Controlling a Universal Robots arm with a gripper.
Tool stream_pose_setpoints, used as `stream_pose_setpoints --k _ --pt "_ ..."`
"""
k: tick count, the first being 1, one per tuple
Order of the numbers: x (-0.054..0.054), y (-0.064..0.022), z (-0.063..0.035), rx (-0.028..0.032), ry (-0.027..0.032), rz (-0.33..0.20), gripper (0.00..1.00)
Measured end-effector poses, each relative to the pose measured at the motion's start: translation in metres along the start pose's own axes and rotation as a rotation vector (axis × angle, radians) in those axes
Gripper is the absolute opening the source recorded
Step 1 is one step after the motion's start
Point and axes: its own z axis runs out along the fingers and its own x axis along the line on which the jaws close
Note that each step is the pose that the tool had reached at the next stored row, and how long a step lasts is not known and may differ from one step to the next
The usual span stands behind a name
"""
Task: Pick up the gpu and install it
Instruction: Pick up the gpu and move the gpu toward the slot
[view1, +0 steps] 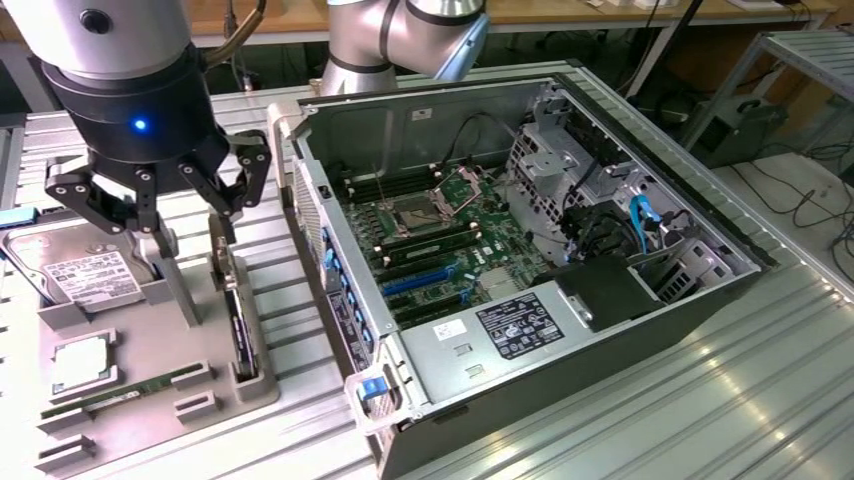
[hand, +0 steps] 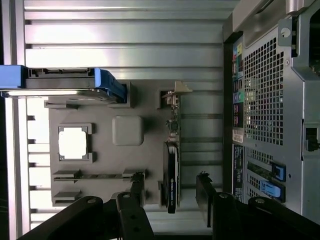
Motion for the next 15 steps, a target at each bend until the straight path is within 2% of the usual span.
stream_pose_setpoints --k 15 --pt "0.0002 -0.0009 0.0102 -0.0001 0.0002 -0.004 0.54"
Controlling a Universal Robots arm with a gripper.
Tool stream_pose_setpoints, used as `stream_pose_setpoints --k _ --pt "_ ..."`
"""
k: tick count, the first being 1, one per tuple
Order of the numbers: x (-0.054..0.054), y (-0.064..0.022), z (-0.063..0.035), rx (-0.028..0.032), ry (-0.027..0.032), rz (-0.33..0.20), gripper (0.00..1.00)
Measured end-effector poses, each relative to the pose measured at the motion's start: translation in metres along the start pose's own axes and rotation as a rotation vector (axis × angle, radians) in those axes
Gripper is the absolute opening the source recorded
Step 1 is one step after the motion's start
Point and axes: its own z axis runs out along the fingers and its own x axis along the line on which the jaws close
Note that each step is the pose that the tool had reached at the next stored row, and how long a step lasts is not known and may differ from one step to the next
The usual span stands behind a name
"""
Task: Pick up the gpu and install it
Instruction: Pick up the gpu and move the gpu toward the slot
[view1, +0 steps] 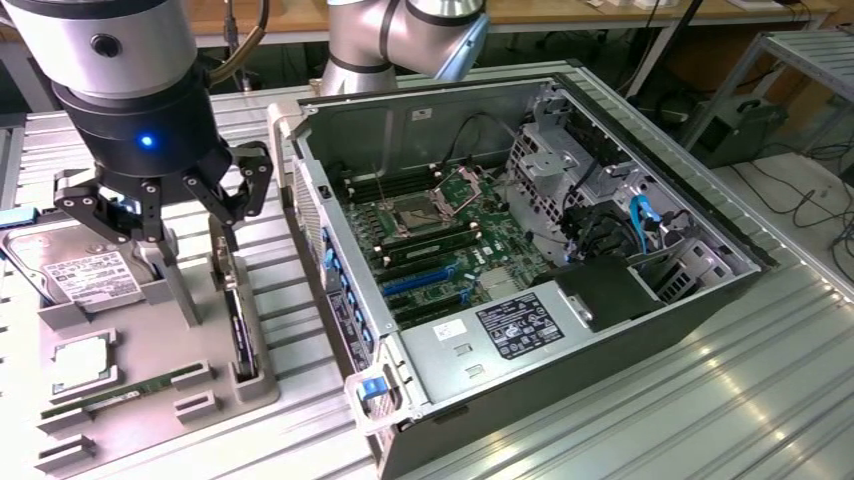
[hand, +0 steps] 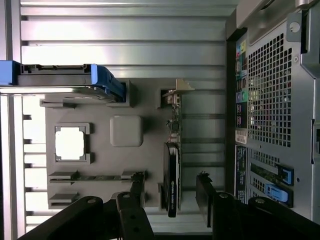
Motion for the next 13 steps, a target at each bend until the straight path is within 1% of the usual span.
stream_pose_setpoints --k 4,13 --pt "0.0001 -0.0003 0.004 -0.0001 0.0 -0.001 0.54" --pt "0.0002 -0.0007 0.0093 -0.0001 0.0001 -0.003 0.54"
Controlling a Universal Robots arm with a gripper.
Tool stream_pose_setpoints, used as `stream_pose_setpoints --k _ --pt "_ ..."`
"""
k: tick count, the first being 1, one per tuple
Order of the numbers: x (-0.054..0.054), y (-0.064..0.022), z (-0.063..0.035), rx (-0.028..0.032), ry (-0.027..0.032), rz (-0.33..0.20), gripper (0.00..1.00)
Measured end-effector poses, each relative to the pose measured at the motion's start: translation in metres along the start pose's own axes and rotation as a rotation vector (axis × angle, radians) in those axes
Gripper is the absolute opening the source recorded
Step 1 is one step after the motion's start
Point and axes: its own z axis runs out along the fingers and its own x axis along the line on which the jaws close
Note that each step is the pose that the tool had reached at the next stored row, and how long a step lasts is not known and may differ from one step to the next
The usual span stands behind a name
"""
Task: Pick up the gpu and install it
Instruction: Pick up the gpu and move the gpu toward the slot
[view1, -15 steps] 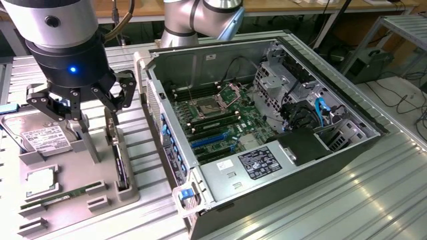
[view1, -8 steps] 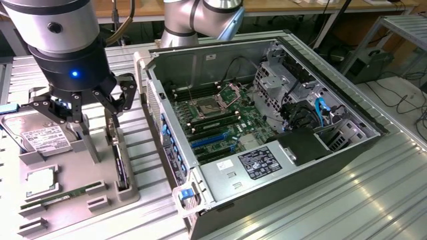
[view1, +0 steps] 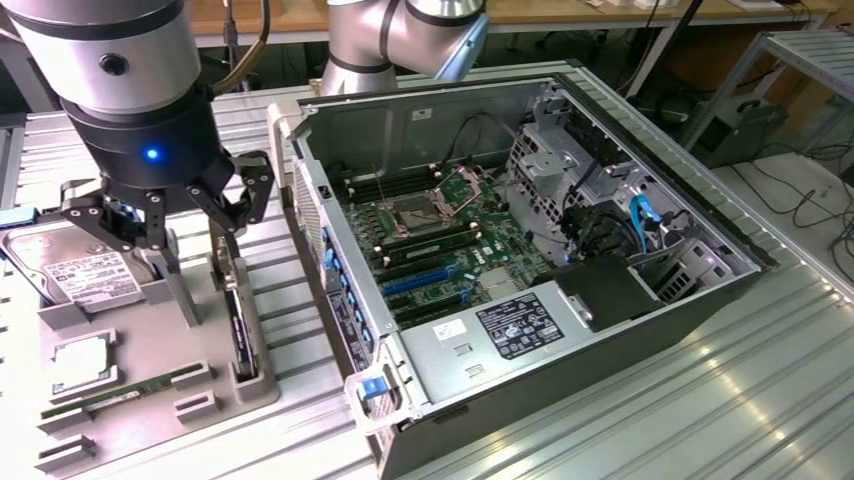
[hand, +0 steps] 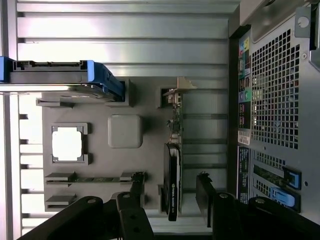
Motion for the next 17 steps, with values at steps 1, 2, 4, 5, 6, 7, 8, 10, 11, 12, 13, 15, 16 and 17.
stream_pose_setpoints --k 1,2,4,5,6,7,8,10,11,12,13,15,16,17 --pt "0.0 0.0 0.0006 0.0 0.0001 0.0 0.54" --pt "0.0 -0.0001 0.0011 0.0 0.0001 0.0 0.54" --pt "0.0 -0.0002 0.0027 0.0 0.0 -0.001 0.54" --pt "0.0 -0.0002 0.0032 0.0 0.0001 -0.001 0.54" --pt "0.0001 -0.0003 0.0047 0.0 0.0001 -0.001 0.54" --pt "0.0001 -0.0004 0.0055 0.0 0.0001 -0.001 0.54" --pt "0.0001 -0.0005 0.0066 0.0 0.0001 -0.001 0.54" --pt "0.0001 -0.0006 0.0074 0.0 0.0001 -0.001 0.54" --pt "0.0001 -0.0006 0.008 0.0 0.0001 -0.002 0.54" --pt "0.0002 -0.0007 0.0084 0.0 0.0001 -0.002 0.54" --pt "0.0002 -0.0007 0.0087 0.0001 0.0002 -0.002 0.54" --pt "0.0002 -0.0009 0.0094 0.0 0.0002 -0.002 0.54" --pt "0.0002 -0.0009 0.0097 0.0 0.0002 -0.002 0.54" --pt "0.0002 -0.001 0.0101 -0.0001 0.0001 -0.002 0.54"
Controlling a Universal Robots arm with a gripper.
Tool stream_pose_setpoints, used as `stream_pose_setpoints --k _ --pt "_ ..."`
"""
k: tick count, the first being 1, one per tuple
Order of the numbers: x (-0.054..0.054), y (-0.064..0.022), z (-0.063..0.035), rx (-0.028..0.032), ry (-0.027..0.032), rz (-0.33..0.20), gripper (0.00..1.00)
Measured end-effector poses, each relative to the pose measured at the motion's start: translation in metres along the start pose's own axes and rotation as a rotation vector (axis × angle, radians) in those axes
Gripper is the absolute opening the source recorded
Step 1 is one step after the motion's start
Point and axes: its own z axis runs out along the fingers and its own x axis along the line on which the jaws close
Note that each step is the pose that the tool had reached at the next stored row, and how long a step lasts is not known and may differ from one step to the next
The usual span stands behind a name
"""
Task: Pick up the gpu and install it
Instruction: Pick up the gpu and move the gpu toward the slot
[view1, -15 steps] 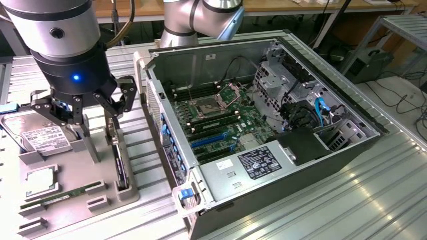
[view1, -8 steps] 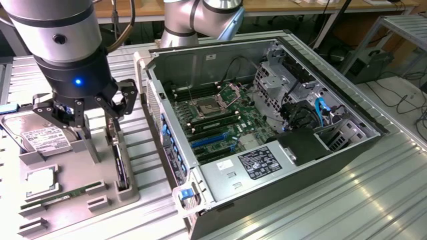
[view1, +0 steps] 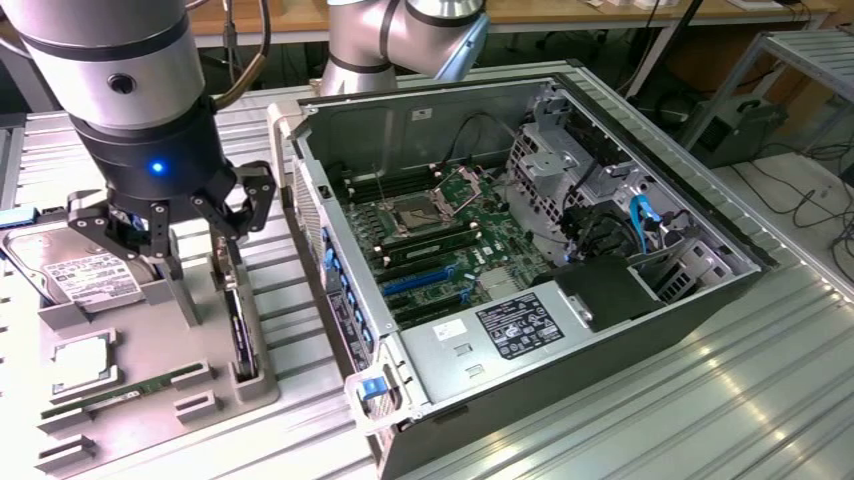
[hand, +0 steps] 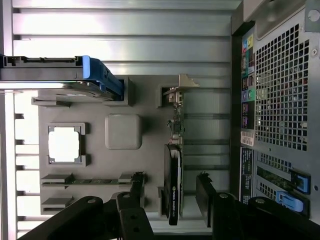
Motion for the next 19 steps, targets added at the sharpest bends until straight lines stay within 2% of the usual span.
stream_pose_setpoints --k 19 --pt "0.0 -0.0015 0.0106 0.0 0.001 -0.001 0.54"
